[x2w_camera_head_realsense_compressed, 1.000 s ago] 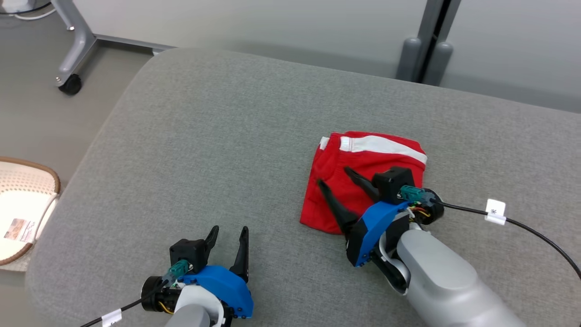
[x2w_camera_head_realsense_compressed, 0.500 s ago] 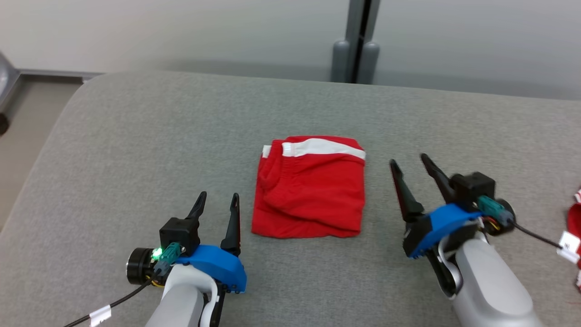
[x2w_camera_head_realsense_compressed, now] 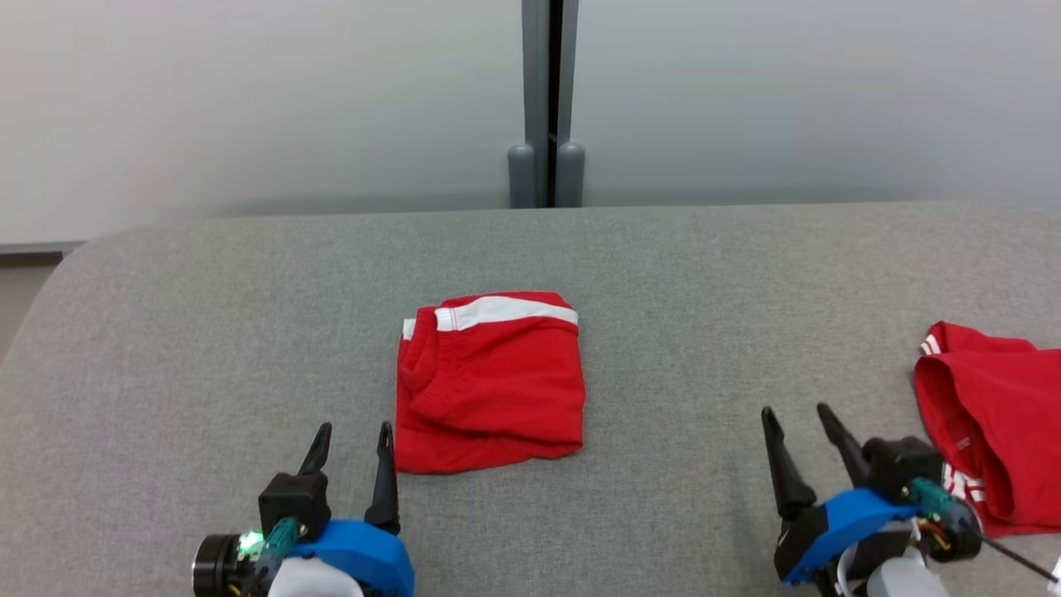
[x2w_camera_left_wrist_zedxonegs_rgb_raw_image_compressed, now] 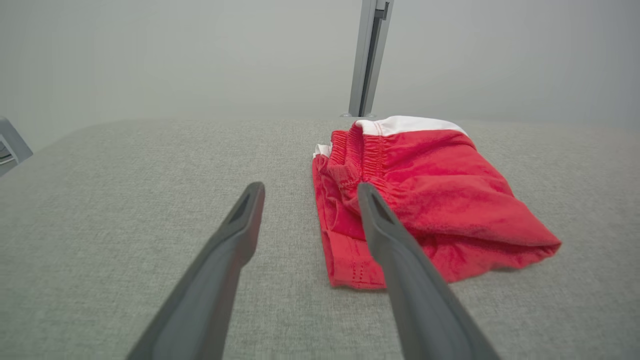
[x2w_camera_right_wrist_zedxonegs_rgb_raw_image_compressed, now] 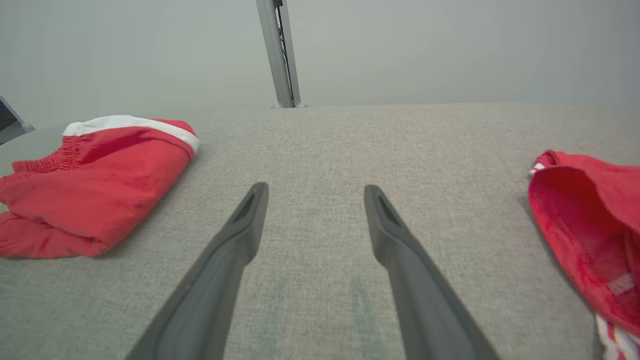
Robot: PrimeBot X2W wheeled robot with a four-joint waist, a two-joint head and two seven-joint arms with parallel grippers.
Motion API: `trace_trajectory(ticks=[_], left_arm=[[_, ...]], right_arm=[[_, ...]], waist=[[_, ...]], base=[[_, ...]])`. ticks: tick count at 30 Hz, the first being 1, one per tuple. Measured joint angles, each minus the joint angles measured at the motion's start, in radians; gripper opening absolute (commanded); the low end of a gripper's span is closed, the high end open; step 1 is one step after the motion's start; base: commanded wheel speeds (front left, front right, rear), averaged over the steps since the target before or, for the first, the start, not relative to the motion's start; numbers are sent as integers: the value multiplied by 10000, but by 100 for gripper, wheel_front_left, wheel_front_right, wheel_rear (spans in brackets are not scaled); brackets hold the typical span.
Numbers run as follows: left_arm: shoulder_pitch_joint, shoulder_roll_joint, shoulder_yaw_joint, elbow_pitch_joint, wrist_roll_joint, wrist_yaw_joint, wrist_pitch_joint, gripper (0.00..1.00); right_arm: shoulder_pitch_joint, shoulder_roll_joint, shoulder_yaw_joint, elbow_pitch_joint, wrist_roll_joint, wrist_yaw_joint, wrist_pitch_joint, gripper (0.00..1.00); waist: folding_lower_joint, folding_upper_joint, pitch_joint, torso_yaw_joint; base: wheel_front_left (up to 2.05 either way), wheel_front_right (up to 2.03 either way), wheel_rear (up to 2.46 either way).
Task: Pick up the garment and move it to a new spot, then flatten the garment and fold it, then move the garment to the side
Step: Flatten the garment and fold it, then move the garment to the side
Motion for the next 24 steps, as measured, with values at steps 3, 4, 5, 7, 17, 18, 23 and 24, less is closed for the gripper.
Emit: trace_trajectory(ticks=[3, 4, 5, 7, 17, 18, 23, 24], left_arm=[[307, 0, 111, -36, 61, 36, 0, 100], [402, 0, 142, -40, 82, 42, 0, 100], [483, 2, 165, -40, 82, 44, 0, 100], [581, 0, 199, -38, 82, 44, 0, 100], [509, 0, 46, -127, -33, -63, 0, 100], [438, -4, -17, -142, -75, -86, 0, 100], [121, -2, -364, -117, -244, -125, 0, 100], [68, -4, -416, -115, -272, -123, 0, 100]], right_arm=[[312, 2, 215, 134, 123, 0, -2, 100], [375, 6, 268, 182, 196, 2, 0, 100], [427, 10, 297, 201, 244, 2, 0, 100], [478, 8, 366, 240, 320, 0, 0, 100], [345, 6, 918, 604, 631, 0, 0, 100], [194, 6, 1074, 698, 715, 0, -2, 100], [-916, 12, 1871, 1246, 1220, 0, 0, 100], [-1167, 12, 2042, 1419, 1248, 0, -2, 100]], waist=[[0, 0, -206, -95], [0, 0, -260, -118], [0, 0, -304, -136], [0, 0, -363, -147], [1, 0, -68, 41], [2, 1, 28, 97], [3, 0, 514, 596], [3, 0, 603, 740]], base=[[0, 0, 0], [0, 0, 0], [0, 0, 0], [0, 0, 0], [0, 0, 0], [0, 0, 0], [0, 0, 0], [0, 0, 0]])
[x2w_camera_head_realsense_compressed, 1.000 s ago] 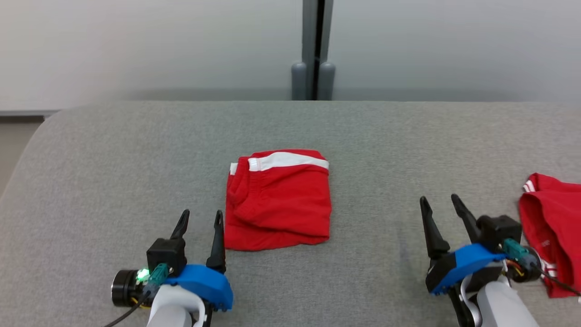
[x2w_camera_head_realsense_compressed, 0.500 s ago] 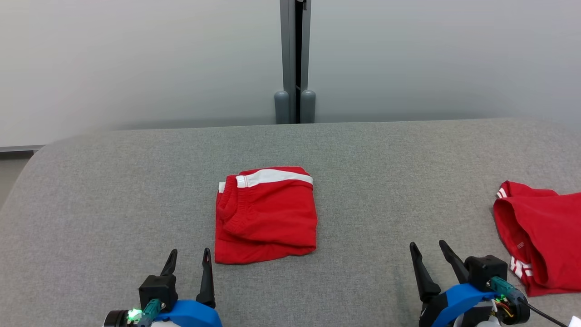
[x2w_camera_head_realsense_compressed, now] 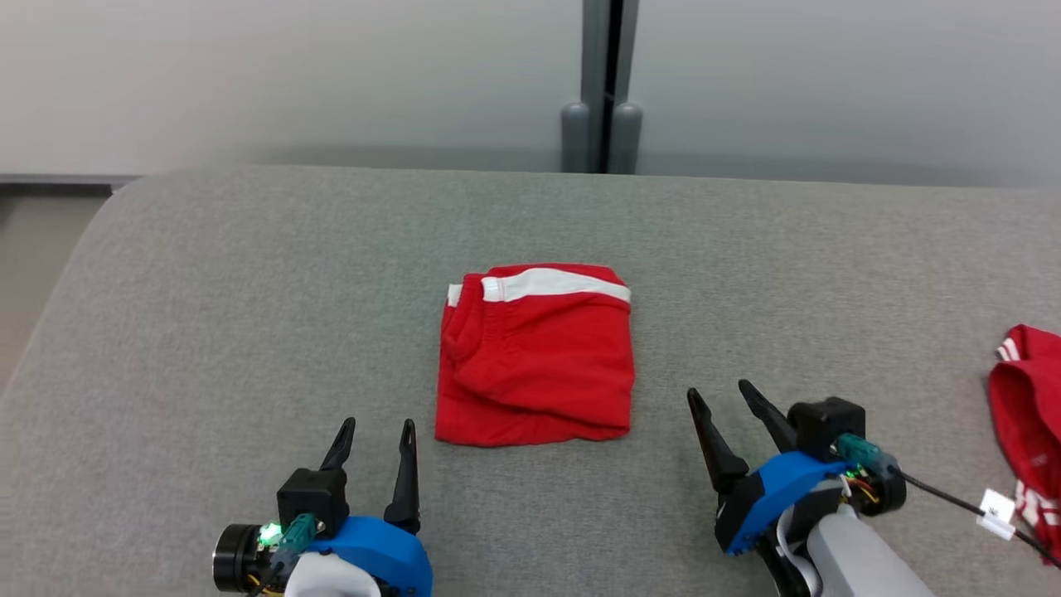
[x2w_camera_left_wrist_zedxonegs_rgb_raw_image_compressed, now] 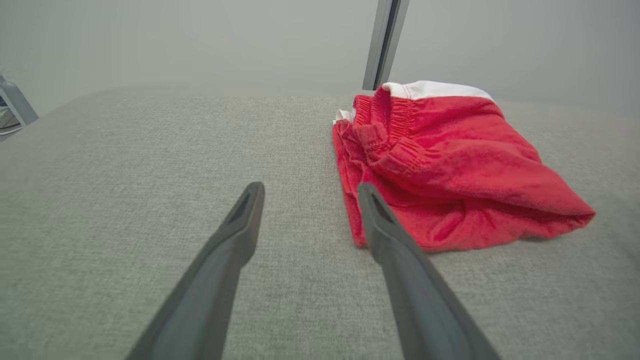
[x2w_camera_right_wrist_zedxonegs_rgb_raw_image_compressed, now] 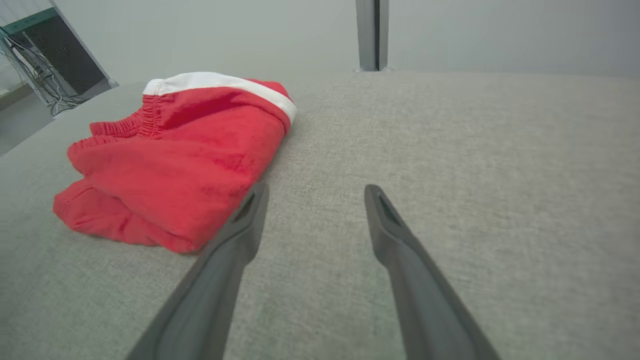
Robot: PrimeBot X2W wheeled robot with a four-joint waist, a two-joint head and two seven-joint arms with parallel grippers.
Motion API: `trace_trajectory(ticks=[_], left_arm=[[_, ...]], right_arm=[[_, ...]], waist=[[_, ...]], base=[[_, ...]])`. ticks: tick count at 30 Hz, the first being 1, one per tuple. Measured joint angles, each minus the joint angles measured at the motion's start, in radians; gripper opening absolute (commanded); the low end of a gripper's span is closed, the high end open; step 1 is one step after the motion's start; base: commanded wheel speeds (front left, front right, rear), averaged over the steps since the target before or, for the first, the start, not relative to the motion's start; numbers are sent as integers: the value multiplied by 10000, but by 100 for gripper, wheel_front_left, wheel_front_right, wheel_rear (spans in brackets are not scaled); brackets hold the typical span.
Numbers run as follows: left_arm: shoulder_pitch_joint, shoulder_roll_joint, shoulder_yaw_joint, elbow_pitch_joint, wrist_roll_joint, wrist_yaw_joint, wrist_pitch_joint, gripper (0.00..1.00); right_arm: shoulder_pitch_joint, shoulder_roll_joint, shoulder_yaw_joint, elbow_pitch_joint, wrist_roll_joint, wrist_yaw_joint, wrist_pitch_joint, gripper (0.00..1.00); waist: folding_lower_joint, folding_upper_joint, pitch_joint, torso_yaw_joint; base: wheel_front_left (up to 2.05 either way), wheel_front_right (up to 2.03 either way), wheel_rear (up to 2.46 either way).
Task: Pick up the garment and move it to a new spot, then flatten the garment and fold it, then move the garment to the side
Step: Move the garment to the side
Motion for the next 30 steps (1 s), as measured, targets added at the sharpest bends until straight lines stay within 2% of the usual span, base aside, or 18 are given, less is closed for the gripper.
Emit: trace_trajectory(ticks=[4, 12, 13, 15, 18, 22, 26, 30], left_arm=[[-198, 4, -178, -6, -100, -8, 0, 100], [-415, 17, -374, -29, -334, -13, 0, 100], [-417, 12, -385, -35, -349, -12, 0, 100], [-418, 12, -384, -48, -368, -4, 0, 100], [-423, 15, -343, -102, -366, 38, 0, 100], [-503, 13, -228, -178, -311, 17, 0, 100], [-566, 8, -159, -188, -75, -65, 0, 100], [-628, 10, -4, -198, 123, -201, 0, 100]], right_arm=[[-1062, 12, 307, 692, 274, 0, 0, 100], [-2363, 25, 146, 2429, 817, 0, 0, 100], [-2459, 21, 174, 2650, 895, 0, -2, 79], [-2599, 19, 282, 2899, 1156, 0, -29, 0], [-2709, -2, 516, 2892, 1505, 0, -29, 0], [-2677, 67, 552, 2533, 1685, 6, -19, 0], [-2464, 29, 518, 2123, 1829, 4, -15, 0], [-2134, 42, 848, 1829, 2105, 6, -15, 0]], waist=[[1, 1, 361, 622], [1, 0, 1053, 1793], [1, 1, 1130, 1887], [1, 0, 1264, 2021], [0, 0, 1375, 1978], [0, 0, 1383, 1562], [0, 1, 1380, 856], [-1, 0, 1422, -179]], base=[[0, 0, 0], [0, 0, 0], [0, 0, 0], [0, 0, 0], [0, 0, 0], [0, 0, 0], [0, 0, 0], [0, 0, 0]])
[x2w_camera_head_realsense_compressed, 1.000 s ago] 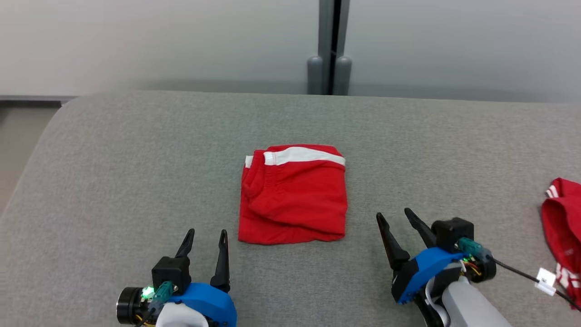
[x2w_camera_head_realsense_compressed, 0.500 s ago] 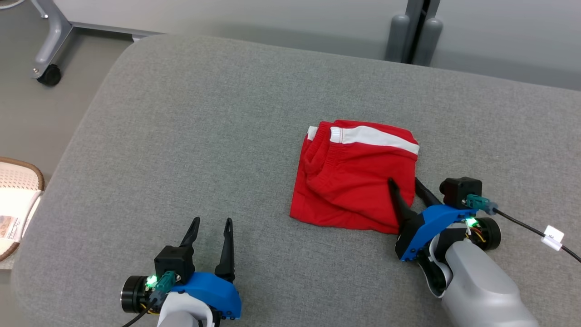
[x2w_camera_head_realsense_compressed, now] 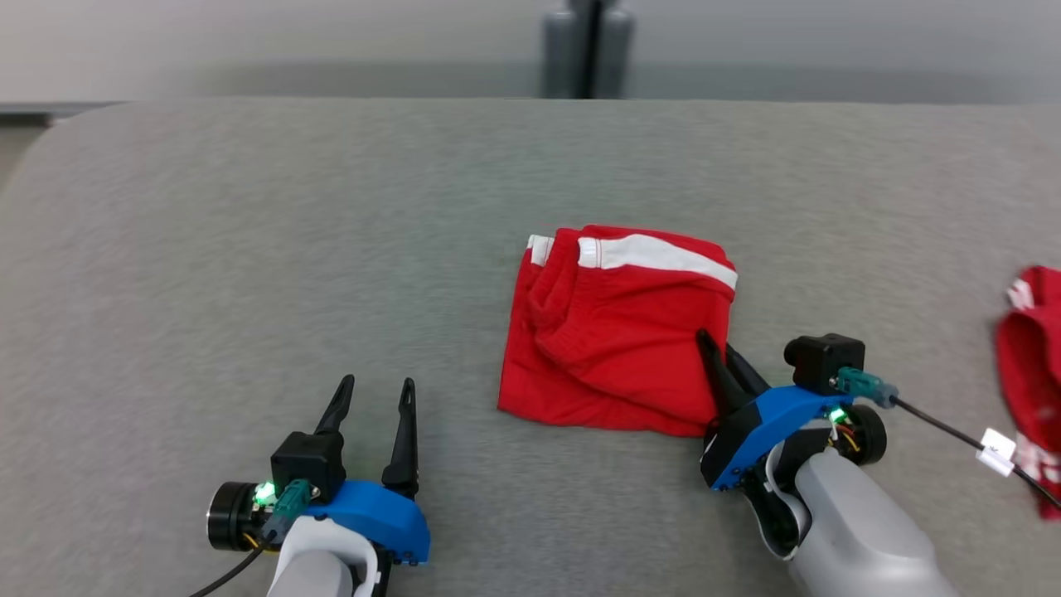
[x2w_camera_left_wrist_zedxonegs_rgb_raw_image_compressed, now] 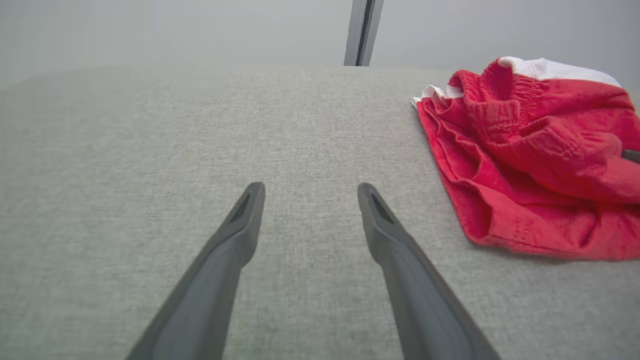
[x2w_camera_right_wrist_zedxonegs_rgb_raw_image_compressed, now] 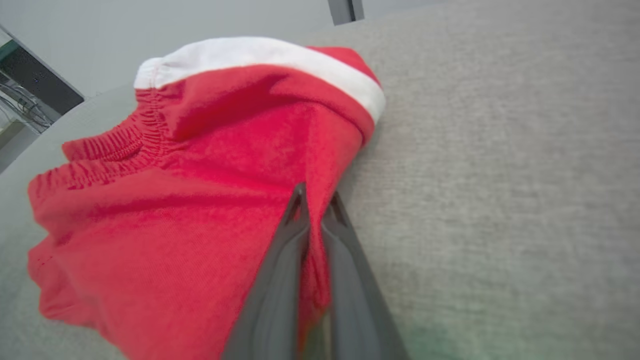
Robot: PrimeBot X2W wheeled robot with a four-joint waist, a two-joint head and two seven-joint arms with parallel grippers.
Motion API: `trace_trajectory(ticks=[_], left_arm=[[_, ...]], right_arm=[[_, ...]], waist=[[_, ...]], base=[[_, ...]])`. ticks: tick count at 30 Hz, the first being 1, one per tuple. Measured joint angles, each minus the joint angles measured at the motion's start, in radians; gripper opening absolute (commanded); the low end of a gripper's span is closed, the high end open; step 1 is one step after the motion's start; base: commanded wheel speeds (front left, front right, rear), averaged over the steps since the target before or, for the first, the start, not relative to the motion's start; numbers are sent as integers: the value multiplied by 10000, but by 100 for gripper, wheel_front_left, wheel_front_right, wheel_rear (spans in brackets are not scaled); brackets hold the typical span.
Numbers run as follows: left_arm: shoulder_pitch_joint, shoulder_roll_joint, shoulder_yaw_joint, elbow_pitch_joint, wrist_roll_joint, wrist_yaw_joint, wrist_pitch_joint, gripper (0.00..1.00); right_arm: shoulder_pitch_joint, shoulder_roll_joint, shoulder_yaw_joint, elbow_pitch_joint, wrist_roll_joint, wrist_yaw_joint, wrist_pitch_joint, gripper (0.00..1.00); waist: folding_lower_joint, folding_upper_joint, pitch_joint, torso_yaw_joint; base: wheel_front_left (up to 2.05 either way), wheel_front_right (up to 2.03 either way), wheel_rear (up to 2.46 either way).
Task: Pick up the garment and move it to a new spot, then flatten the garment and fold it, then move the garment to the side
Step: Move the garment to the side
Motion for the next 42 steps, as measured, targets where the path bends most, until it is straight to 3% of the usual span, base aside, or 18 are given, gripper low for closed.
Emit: trace_trajectory(ticks=[14, 21, 25, 31, 42], left_arm=[[-92, -2, 491, 165, 556, -412, 0, 100], [-202, -12, 265, 194, 587, -520, 0, 100], [-243, -21, 59, 228, 573, -556, 0, 100], [-244, -10, -178, 267, 470, -573, 0, 100], [-223, -8, -138, 207, 395, -560, 0, 100]], right_arm=[[1174, -29, 1051, -1018, 794, -4, 0, 0], [1362, -33, 1373, -1317, 819, -4, 2, 0], [1322, -42, 1323, -1281, 378, -4, 2, 0], [452, -205, 1283, -1078, -571, -2, 2, 0], [-1770, -2951, 1189, 525, -1881, -2, 612, 0]], waist=[[0, 1, -54, -4313], [0, 0, -361, -5733], [-2, 0, -504, -5921], [0, 0, -477, -5396], [0, 0, -224, -4155]], base=[[0, 0, 0], [0, 0, 0], [0, 0, 0], [0, 0, 0], [0, 0, 0]])
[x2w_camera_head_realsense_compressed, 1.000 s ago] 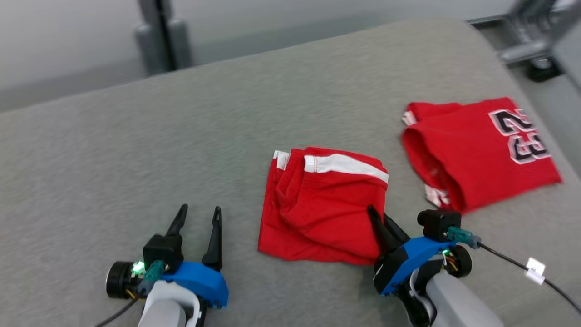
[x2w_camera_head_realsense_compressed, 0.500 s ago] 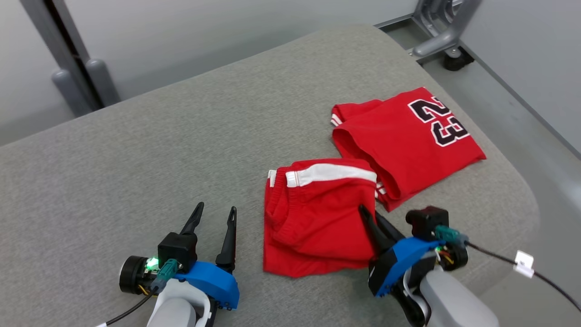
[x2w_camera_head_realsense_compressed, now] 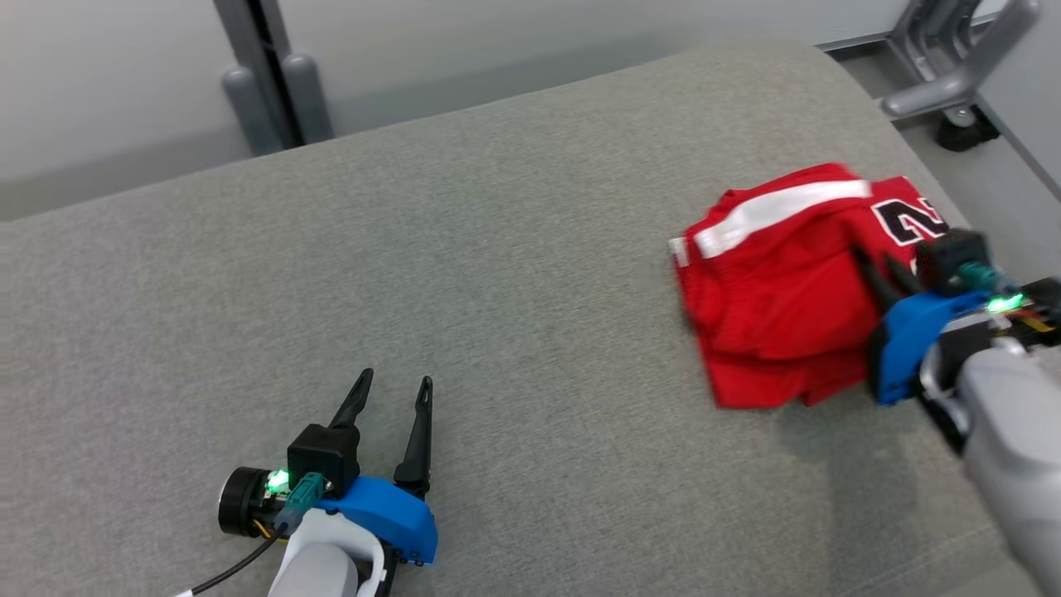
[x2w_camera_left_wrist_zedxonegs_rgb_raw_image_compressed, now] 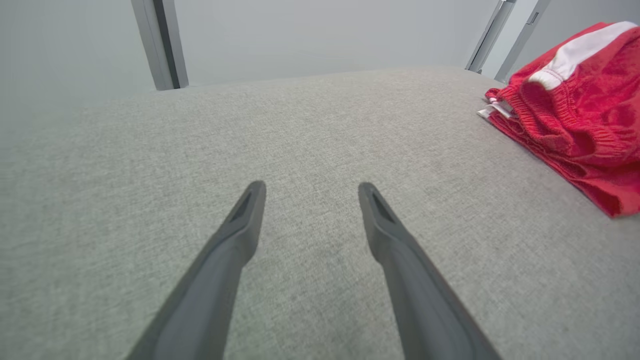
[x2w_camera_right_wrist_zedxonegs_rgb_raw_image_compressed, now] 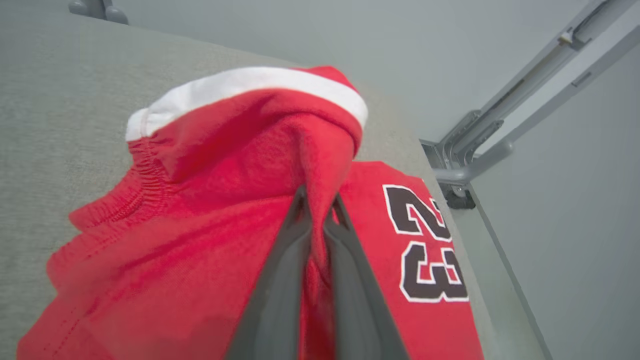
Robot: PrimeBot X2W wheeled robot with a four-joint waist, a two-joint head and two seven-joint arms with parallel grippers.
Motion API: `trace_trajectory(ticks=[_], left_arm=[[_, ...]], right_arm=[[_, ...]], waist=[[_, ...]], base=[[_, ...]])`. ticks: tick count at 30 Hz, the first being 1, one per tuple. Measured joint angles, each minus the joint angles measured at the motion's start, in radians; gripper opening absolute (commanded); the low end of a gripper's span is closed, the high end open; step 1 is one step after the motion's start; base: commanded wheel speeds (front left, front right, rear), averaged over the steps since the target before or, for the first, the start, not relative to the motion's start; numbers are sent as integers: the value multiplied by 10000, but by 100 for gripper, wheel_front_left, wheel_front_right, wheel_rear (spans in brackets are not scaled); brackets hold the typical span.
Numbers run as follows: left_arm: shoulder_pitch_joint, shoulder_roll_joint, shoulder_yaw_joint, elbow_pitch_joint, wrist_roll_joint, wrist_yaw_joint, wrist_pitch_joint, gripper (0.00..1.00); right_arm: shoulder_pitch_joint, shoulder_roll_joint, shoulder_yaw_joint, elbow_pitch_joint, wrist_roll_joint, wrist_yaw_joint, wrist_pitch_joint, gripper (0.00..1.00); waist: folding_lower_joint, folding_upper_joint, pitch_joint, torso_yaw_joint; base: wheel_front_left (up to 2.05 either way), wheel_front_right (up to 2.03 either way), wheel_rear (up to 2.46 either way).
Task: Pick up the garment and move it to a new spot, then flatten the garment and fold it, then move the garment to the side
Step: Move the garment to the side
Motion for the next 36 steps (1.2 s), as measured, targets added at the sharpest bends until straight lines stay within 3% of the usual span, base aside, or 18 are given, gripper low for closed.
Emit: trace_trajectory(ticks=[7, 8, 9, 10, 13, 16, 20, 23, 30, 36], left_arm=[[-90, -2, -107, -63, -86, 31, 0, 100], [-125, -4, -105, -71, -105, 44, 0, 100], [-138, 0, -105, -79, -111, 46, 0, 100], [-145, 4, -98, -82, -127, 48, 0, 100], [-165, -4, -107, -96, -142, 100, 0, 100], [-164, 4, -35, -119, -161, 169, 0, 100], [-91, 0, 134, -136, -167, 265, 0, 100], [0, -4, 288, -213, -182, 366, 0, 100], [115, 2, 700, -382, -213, 652, 0, 100], [249, 2, 920, -468, -274, 884, 0, 100]], right_arm=[[-732, -1267, -577, 1588, -978, 2, 437, 0], [-816, -1415, -798, 1893, -1160, 6, 495, 29], [-911, -1580, -1147, 2184, -1283, 8, 483, 95], [-1002, -1768, -1505, 2399, -1448, 6, 439, 100], [-1157, -2155, -2663, 2667, -2148, -2, -35, 100], [-1155, -1941, -3850, 2665, -2685, -2, -414, 100], [-949, -1124, -5170, 2071, -3513, -2, -556, 100], [-546, -40, -5898, 909, -3910, -2, -583, 100], [1123, 2470, -6136, -2092, -4165, 0, -587, 100], [2755, 2888, -5655, -3312, -3457, -2, -594, 100]], waist=[[0, 0, 252, 669], [0, 1, 280, 754], [0, 1, 310, 823], [1, 1, 339, 884], [0, 0, 378, 1048], [1, 1, 327, 1132], [0, 0, 163, 1214], [0, 0, 32, 1316], [-1, 0, -313, 1778], [-1, -2, -633, 2460]], base=[[0, 0, 0], [0, 0, 0], [0, 0, 0], [0, 0, 0], [0, 0, 0], [0, 0, 0], [0, 0, 0], [0, 0, 0], [0, 0, 0], [0, 0, 0]])
